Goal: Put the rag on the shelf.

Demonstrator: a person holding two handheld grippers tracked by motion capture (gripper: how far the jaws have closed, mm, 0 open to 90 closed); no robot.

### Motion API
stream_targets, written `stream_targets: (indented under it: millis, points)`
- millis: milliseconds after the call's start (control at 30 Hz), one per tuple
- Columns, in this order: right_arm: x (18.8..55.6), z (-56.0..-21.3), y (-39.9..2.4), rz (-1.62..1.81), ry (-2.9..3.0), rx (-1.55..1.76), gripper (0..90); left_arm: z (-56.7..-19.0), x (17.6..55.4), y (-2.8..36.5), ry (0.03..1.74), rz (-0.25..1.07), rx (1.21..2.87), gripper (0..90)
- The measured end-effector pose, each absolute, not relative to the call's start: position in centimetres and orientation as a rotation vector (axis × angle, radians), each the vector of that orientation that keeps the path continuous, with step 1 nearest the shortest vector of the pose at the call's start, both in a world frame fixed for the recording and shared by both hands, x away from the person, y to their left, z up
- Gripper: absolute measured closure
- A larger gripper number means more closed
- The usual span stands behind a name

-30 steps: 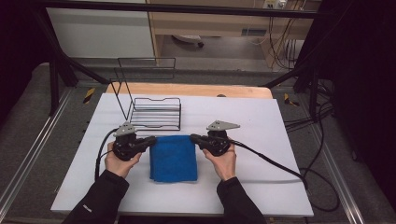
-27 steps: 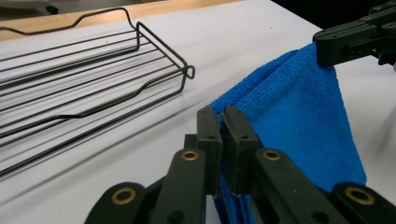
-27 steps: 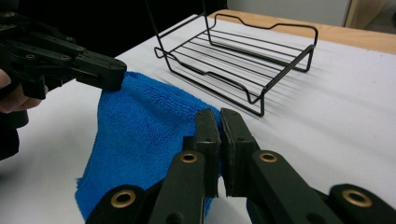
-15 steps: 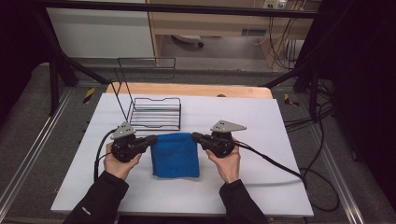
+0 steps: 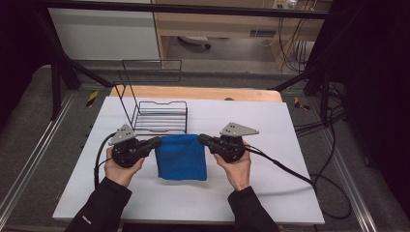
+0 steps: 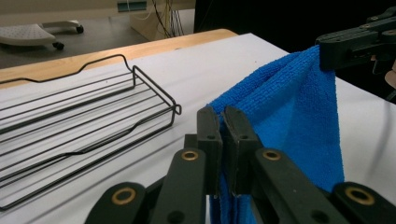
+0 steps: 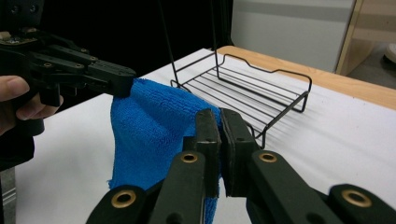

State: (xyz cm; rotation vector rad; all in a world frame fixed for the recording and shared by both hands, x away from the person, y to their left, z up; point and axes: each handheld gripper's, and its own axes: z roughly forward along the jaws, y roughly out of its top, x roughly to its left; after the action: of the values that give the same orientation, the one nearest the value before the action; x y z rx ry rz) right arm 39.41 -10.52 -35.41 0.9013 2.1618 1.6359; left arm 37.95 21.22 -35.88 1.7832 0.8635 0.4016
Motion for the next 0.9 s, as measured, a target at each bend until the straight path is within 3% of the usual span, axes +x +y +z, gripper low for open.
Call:
stream_targets:
  millis: [900]
  points:
    - [38.6, -31.4, -9.1, 1.718, 2.007, 0.782, 87.3, -31.8, 37.0, 22.7, 0.815, 0.519, 1.63, 85.4]
